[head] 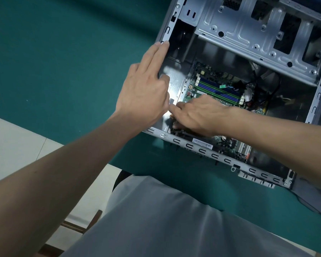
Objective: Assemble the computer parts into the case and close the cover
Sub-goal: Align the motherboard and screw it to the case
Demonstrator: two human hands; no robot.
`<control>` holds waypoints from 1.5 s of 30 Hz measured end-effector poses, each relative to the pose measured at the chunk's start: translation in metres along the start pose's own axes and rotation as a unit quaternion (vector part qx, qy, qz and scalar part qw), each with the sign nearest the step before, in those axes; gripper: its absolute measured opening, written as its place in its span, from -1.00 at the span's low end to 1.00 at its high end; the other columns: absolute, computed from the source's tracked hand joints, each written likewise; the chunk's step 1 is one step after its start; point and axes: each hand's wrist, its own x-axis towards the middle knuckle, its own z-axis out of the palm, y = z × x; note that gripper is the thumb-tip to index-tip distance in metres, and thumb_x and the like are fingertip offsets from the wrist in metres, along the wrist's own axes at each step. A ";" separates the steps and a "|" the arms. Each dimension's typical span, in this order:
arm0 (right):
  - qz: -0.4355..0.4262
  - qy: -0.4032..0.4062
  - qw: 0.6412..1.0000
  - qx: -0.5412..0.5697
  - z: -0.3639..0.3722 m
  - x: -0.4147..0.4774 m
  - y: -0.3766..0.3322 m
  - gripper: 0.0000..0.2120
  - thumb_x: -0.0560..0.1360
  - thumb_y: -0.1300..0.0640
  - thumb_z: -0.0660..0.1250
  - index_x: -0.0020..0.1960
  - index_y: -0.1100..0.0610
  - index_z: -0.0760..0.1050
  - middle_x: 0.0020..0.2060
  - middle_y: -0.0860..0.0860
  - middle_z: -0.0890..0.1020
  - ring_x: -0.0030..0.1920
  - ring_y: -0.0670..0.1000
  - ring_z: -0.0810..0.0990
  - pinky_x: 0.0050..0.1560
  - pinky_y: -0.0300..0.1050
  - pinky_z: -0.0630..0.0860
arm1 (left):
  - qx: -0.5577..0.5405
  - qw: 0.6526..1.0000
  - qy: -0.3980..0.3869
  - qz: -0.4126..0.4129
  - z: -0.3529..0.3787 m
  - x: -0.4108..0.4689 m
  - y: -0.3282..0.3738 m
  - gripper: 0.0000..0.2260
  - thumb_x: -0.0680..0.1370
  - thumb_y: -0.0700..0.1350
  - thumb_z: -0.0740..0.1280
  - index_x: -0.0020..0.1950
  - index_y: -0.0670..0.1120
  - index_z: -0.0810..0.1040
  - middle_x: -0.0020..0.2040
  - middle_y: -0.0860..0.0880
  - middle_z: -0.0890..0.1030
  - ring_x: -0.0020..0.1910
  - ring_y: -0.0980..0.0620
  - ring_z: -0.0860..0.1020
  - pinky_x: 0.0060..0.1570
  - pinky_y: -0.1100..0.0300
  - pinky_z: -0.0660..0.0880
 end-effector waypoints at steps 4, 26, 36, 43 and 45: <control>-0.014 0.007 1.000 0.016 -0.004 -0.003 0.001 -0.78 0.63 0.14 0.05 -0.19 0.14 0.21 -0.43 -0.02 0.32 -0.48 -0.04 0.30 -0.49 -0.09 0.24 | 0.004 1.000 -0.002 -0.001 0.000 0.000 0.000 -0.79 0.54 -0.13 0.24 -0.16 -0.22 0.58 0.56 -0.19 0.12 0.55 -0.11 0.06 0.20 -0.05 0.30; 0.103 -0.102 0.965 0.219 -0.016 0.013 -0.008 -0.60 0.63 0.13 -0.04 -0.37 0.15 0.25 -0.45 0.06 0.31 -0.47 -0.02 0.22 -0.52 -0.16 0.20 | -0.001 1.000 0.004 0.000 0.002 -0.001 -0.001 -0.80 0.52 -0.15 0.26 -0.19 -0.24 0.58 0.55 -0.20 0.15 0.54 -0.12 0.10 0.20 -0.08 0.31; 0.216 -0.104 0.937 0.254 -0.017 0.017 -0.019 -0.68 0.55 0.26 0.08 -0.38 0.19 0.33 -0.43 0.06 0.36 -0.44 0.00 0.36 -0.40 -0.14 0.35 | 0.010 1.000 0.004 0.001 0.004 -0.002 -0.002 -0.81 0.50 -0.14 0.28 -0.19 -0.23 0.60 0.54 -0.22 0.17 0.54 -0.13 0.11 0.15 -0.06 0.34; 0.257 -0.055 0.938 0.224 -0.015 0.003 -0.023 -0.72 0.58 0.18 0.16 -0.31 0.17 0.33 -0.33 0.08 0.45 -0.36 0.01 0.44 -0.35 -0.09 0.42 | 0.044 0.999 -0.021 -0.018 0.002 -0.006 0.002 -0.86 0.50 -0.13 0.35 -0.16 -0.19 0.60 0.56 -0.23 0.12 0.55 -0.14 0.07 0.27 -0.07 0.24; 0.296 0.001 0.915 0.272 -0.016 -0.014 -0.017 -0.69 0.61 0.09 0.18 -0.29 0.15 0.35 -0.32 0.05 0.47 -0.30 0.05 0.50 -0.16 -0.04 0.54 | 0.067 0.997 -0.027 -0.027 0.000 -0.009 0.006 -0.88 0.46 -0.13 0.38 -0.10 -0.18 0.62 0.55 -0.23 0.13 0.54 -0.14 0.08 0.32 -0.05 0.13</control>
